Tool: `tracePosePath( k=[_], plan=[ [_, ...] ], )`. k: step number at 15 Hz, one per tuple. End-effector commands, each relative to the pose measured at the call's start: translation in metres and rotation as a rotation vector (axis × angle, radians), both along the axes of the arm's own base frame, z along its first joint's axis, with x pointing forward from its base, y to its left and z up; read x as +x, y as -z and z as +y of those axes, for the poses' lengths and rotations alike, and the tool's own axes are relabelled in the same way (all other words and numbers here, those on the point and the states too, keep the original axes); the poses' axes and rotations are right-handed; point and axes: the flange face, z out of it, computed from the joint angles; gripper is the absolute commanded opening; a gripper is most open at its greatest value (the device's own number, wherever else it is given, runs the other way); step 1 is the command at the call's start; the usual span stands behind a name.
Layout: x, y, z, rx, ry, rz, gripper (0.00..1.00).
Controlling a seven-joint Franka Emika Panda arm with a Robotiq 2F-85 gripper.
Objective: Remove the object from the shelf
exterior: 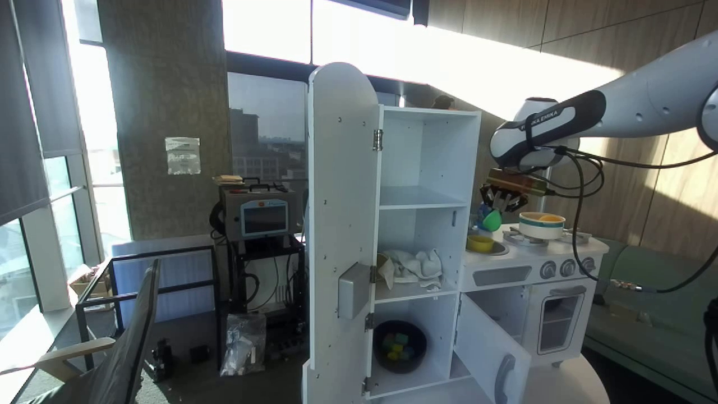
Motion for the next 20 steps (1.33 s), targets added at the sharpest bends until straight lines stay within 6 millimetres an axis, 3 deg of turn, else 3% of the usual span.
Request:
tracePosePath(
  k=[1,9,10,12,18,20],
  plan=[
    [0.001,-0.004,0.01,0.011,-0.054,0.026,0.08],
    [0.02,0.008,0.032,0.012,-0.097,0.051,0.11],
    [0.021,0.01,0.032,0.002,-0.095,0.054,0.44],
    [0.022,0.013,0.03,0.007,-0.092,0.06,0.5],
    [0.019,0.008,0.02,0.01,-0.07,0.044,0.97],
    [0.018,0.007,0.017,0.007,-0.066,0.045,1.0]
  ],
)
